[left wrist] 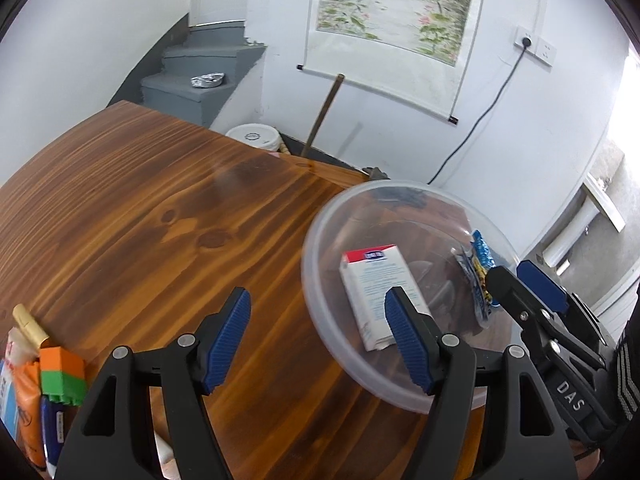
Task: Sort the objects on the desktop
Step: 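Open both grippers to drop the box and bag into the bowl, then move both grippers back over the items on the table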
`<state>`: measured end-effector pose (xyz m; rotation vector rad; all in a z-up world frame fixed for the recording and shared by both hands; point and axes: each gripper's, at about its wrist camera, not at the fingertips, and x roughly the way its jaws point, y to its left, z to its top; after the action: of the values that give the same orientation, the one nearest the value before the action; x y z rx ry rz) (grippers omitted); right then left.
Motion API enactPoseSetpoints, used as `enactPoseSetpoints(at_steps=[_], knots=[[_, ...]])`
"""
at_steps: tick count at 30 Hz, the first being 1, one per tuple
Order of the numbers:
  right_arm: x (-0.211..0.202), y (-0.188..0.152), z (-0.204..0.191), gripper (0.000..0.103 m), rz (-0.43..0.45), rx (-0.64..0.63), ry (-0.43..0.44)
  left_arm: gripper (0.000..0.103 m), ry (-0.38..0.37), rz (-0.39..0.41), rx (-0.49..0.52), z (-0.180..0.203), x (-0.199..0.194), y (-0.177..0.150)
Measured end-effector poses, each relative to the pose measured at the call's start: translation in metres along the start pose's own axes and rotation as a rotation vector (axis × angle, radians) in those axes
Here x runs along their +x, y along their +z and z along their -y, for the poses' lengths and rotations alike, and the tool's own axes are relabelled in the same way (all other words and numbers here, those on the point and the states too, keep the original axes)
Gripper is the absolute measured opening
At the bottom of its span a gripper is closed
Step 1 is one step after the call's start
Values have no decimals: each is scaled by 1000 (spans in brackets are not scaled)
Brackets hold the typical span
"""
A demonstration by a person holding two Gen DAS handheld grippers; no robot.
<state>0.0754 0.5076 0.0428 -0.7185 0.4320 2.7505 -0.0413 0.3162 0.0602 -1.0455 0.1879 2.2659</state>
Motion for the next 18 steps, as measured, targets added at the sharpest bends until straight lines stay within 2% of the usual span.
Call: enactPoseSetpoints(at_steps=[18], knots=[[-13,-18,-77,67,5,-131,162,73,85,15,-107,-80,-40,-21]])
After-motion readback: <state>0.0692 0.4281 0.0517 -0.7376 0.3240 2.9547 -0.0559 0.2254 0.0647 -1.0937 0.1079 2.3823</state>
